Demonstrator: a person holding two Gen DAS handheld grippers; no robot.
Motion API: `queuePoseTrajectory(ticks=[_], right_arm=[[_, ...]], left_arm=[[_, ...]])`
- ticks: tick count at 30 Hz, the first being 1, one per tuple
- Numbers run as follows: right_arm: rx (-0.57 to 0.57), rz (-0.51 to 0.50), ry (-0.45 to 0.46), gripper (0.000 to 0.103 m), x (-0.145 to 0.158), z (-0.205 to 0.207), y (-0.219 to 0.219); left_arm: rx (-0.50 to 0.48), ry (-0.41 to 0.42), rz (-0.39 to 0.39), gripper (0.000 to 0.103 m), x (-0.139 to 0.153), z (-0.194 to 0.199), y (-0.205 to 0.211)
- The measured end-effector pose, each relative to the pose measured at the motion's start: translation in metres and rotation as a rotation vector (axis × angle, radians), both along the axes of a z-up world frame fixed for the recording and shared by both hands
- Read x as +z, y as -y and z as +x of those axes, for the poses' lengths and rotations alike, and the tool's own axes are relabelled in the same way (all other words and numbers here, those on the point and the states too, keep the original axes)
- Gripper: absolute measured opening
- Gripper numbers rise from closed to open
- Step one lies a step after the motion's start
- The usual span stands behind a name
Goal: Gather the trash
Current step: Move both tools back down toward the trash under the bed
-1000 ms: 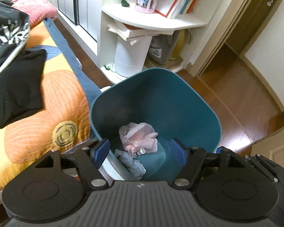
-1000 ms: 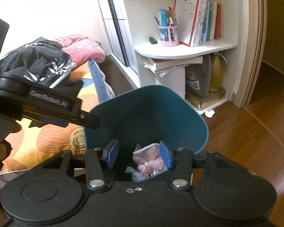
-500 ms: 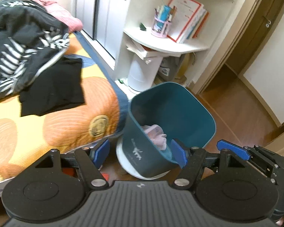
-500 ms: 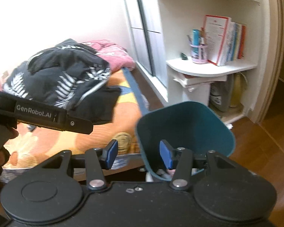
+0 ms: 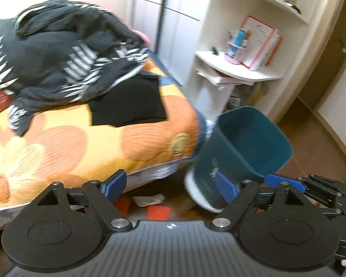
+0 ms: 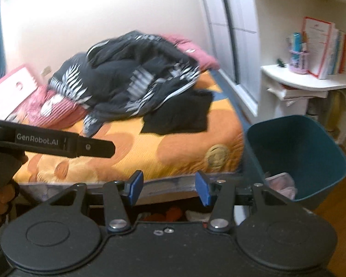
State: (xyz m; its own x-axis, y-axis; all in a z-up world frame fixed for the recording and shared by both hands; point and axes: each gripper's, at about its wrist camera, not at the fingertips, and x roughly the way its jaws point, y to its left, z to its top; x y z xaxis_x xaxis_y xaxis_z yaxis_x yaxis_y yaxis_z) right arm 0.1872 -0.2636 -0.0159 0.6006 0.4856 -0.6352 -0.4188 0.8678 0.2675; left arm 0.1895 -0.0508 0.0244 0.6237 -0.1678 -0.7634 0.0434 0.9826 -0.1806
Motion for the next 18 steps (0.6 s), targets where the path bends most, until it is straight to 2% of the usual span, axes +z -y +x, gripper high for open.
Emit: queuePoseTrajectory(ticks=[3,9,14,18], right_arm=[[0.048,-0.009,-0.036,0.050,-0.018,0.000,-0.021],[0.164,-0.069,-0.111,0.050,-0.069,0.004,-0.073],[0.193,-0.127,-0.184,0.050,-0.119,0.019,-0.105],[0.241,-0.198,-0.255,0.050,-0.163,0.041,-0.125]], left_arm=[[0.057,-0.017,0.008,0.099,-0.019,-0.005,-0.025],[0.209,-0.127,-0.050,0.100,-0.081,0.001,-0.087],[0.308,-0.221,-0.033,0.100,-0.149,0.008,-0.138],[0.347,-0.303,-0.016,0.100,-0.209,0.011,-0.160]])
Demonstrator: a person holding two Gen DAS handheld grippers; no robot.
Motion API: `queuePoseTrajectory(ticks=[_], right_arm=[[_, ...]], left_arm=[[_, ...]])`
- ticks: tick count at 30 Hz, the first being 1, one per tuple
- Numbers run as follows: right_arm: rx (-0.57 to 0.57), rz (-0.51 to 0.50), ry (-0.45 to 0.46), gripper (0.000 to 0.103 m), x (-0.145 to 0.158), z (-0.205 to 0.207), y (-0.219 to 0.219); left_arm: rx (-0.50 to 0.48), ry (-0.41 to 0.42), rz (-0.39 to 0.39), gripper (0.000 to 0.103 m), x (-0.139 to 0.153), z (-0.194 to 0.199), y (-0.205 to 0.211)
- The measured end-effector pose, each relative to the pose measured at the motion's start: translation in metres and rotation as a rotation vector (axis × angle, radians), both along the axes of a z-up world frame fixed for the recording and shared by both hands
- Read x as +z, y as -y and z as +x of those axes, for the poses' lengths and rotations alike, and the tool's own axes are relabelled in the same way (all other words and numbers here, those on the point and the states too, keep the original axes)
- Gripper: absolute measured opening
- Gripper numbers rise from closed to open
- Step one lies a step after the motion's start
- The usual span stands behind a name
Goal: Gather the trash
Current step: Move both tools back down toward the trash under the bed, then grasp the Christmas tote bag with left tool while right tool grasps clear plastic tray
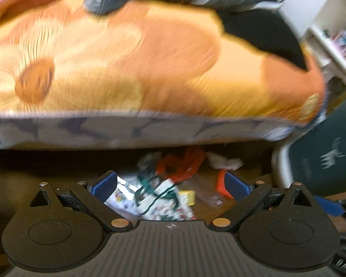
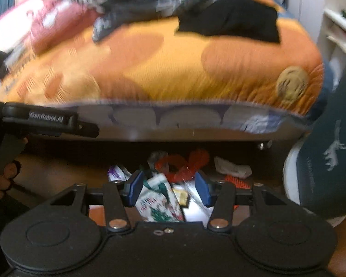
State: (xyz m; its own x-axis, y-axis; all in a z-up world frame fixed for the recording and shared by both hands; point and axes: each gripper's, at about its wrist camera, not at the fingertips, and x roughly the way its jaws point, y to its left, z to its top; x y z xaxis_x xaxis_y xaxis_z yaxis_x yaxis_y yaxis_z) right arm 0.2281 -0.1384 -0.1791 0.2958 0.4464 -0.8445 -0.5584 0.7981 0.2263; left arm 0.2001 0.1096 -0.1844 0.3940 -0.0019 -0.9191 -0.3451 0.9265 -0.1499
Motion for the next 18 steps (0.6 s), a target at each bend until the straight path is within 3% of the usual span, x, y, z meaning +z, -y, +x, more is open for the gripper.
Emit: queuePoseTrajectory(ticks=[5,9,18], right_arm=[[0.062,-0.085,-0.052,0.050,-0.052,0.027,-0.019],[0.120,-0.158,-0.097,0.049,-0.099,0.049,-0.030],[0.242,-0.300,-0.148,0.047,-0.196,0.076,-0.052]], left_arm=[[0.067,-0.145,-0.015,0.100,-0.073,0.000,-0.008],[0.157,-0.276,-0.073,0.100,-0.129,-0.001,-0.010],[0.229,-0.456,-0.132,0.100,-0.234,0.008,-0.007]])
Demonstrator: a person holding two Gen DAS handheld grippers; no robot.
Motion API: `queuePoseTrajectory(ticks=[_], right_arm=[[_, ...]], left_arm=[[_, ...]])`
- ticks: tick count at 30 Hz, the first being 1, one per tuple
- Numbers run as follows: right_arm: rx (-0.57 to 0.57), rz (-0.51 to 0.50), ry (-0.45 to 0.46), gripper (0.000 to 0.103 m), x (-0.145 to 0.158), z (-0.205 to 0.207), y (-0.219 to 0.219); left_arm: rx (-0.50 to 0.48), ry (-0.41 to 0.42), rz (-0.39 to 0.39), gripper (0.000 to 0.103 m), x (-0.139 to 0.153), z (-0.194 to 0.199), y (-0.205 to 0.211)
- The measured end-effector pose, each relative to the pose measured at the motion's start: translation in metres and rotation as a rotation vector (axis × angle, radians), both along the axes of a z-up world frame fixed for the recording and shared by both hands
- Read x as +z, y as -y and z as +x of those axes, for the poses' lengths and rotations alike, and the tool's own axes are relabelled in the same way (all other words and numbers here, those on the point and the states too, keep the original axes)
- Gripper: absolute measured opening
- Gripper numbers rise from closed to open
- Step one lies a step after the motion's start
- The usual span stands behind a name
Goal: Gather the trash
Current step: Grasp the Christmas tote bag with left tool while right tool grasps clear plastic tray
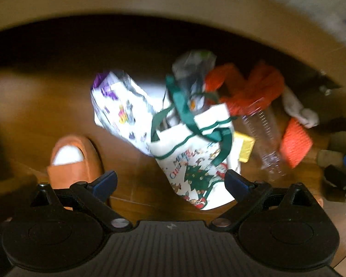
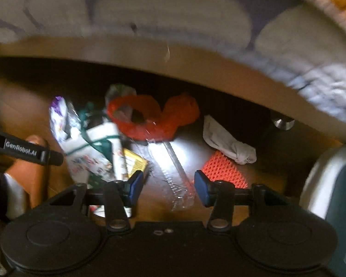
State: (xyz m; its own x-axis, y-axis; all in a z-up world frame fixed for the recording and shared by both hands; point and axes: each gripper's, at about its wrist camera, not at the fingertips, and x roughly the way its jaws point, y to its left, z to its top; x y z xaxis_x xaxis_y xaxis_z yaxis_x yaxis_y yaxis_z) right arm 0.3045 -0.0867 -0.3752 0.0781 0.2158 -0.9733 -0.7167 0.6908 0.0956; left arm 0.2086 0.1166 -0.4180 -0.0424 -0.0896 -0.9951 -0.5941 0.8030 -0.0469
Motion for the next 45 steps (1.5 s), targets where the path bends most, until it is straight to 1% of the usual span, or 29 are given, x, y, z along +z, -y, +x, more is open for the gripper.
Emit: queuePoseTrajectory(ticks=[3,7,10,13,17,19,21,22,23,24,26,27,28,30,32,34,40,42,45], right_arm=[[0.022,-0.031,-0.025,0.047,-0.029,0.007,-0.005],[0.048,-0.064,-0.038,0.046,-0.063,0.011,-0.011],[0.051,-0.075,-0.059,0.046,-0.083,0.015,-0.014],[0.067,-0.087,-0.051,0.046,-0.099,0.017,-0.018],[0.068,-0.096,-0.050,0.045,-0.116,0.020,-0.022],[0.074,-0.100,-0.051,0.044,-0.124,0.020,-0.023],[0.081,-0.099,-0.049,0.041,-0.128,0.019,-0.024],[0.082,-0.099,-0.047,0.039,-0.130,0.018,-0.025],[0.085,-0.099,-0.043,0.026,-0.131,0.017,-0.025],[0.087,-0.104,-0.039,0.005,-0.133,0.017,-0.026],[0.085,-0.123,-0.036,0.004,-0.136,0.016,-0.027],[0.083,-0.121,-0.034,0.002,-0.137,0.016,-0.027],[0.084,-0.119,-0.032,0.002,-0.136,0.015,-0.027],[0.087,-0.121,-0.024,0.001,-0.133,0.014,-0.027],[0.088,-0.125,-0.020,0.001,-0.128,0.012,-0.028],[0.080,-0.123,-0.018,0.001,-0.120,0.010,-0.026],[0.010,-0.130,-0.027,0.001,-0.082,-0.002,-0.022],[-0.013,-0.126,-0.032,0.001,-0.065,-0.005,-0.021],[-0.031,-0.123,-0.013,0.001,-0.040,-0.011,-0.022]], left_arm=[[-0.003,-0.050,-0.033,0.100,-0.032,0.000,0.005],[-0.025,-0.120,-0.053,0.100,-0.069,0.000,0.015],[-0.023,-0.160,-0.072,0.099,-0.092,-0.002,0.019],[-0.013,-0.185,-0.095,0.098,-0.110,-0.005,0.020],[0.025,-0.213,-0.137,0.090,-0.131,-0.009,0.016],[0.038,-0.209,-0.156,0.079,-0.137,-0.010,0.013],[0.039,-0.212,-0.175,0.074,-0.143,-0.012,0.013],[0.038,-0.211,-0.185,0.068,-0.145,-0.013,0.014],[0.035,-0.204,-0.199,0.064,-0.147,-0.013,0.015],[0.032,-0.199,-0.208,0.057,-0.148,-0.013,0.016],[0.036,-0.192,-0.221,0.048,-0.149,-0.015,0.016],[0.043,-0.183,-0.231,0.039,-0.148,-0.015,0.015],[0.048,-0.176,-0.240,0.034,-0.147,-0.015,0.015],[0.053,-0.168,-0.242,0.031,-0.144,-0.014,0.016],[0.058,-0.168,-0.246,0.024,-0.142,-0.016,0.014],[0.068,-0.164,-0.252,0.015,-0.136,-0.017,0.011],[0.045,-0.149,-0.233,0.008,-0.110,-0.015,0.012],[0.037,-0.132,-0.225,0.008,-0.096,-0.015,0.015],[0.020,-0.113,-0.216,0.006,-0.072,-0.010,0.018]])
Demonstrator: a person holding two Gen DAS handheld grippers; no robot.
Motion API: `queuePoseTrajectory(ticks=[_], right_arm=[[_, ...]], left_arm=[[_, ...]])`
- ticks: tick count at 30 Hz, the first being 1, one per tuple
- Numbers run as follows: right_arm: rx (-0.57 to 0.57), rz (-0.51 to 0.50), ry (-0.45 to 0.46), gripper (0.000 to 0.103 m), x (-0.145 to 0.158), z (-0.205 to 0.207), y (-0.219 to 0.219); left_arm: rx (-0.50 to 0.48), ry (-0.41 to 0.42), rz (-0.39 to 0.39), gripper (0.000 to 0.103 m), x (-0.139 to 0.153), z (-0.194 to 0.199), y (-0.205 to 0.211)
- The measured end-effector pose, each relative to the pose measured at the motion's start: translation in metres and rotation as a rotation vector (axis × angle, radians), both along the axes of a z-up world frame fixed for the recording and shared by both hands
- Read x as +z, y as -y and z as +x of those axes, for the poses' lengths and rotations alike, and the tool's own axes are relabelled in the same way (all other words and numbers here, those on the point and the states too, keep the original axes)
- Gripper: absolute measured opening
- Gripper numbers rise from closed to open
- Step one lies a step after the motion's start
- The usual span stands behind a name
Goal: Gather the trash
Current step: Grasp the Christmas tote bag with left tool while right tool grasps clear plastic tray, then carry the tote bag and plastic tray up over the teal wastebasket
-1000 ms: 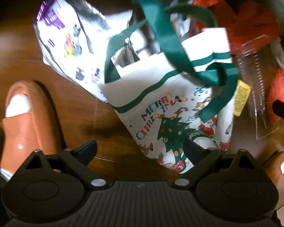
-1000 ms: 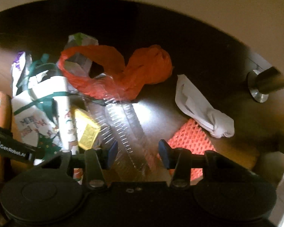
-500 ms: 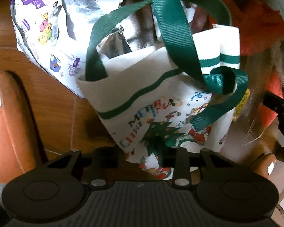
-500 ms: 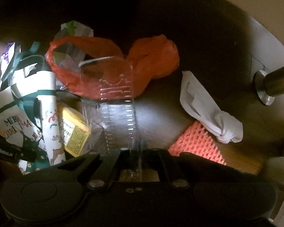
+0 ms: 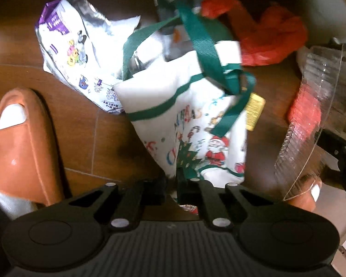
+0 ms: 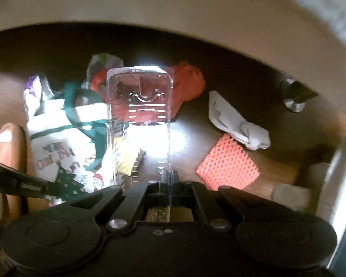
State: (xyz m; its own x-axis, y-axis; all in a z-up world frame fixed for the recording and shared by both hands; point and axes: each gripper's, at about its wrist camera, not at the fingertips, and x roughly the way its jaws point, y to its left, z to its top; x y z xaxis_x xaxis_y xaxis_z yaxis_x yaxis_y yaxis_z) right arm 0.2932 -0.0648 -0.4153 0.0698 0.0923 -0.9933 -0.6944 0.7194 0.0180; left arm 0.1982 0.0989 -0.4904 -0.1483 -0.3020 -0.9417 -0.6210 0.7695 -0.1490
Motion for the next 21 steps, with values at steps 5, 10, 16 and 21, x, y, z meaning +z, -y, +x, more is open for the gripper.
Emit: queuePoseTrajectory(ticks=[5,10,16,21], right_arm=[[-0.039,0.019,0.033,0.001,0.044,-0.010,0.003],[-0.091,0.042,0.059,0.001,0.089,-0.025,0.014],[-0.175,0.100,0.100,0.001,0.141,-0.047,0.037],[-0.222,0.165,0.137,0.001,0.182,-0.068,0.060]], left_arm=[[-0.029,0.036,0.032,0.005,0.033,0.004,0.008],[-0.107,0.086,0.068,0.004,0.072,0.008,0.021],[-0.195,0.164,0.138,0.004,0.125,0.002,0.034],[-0.244,0.237,0.199,0.003,0.178,-0.008,0.038]])
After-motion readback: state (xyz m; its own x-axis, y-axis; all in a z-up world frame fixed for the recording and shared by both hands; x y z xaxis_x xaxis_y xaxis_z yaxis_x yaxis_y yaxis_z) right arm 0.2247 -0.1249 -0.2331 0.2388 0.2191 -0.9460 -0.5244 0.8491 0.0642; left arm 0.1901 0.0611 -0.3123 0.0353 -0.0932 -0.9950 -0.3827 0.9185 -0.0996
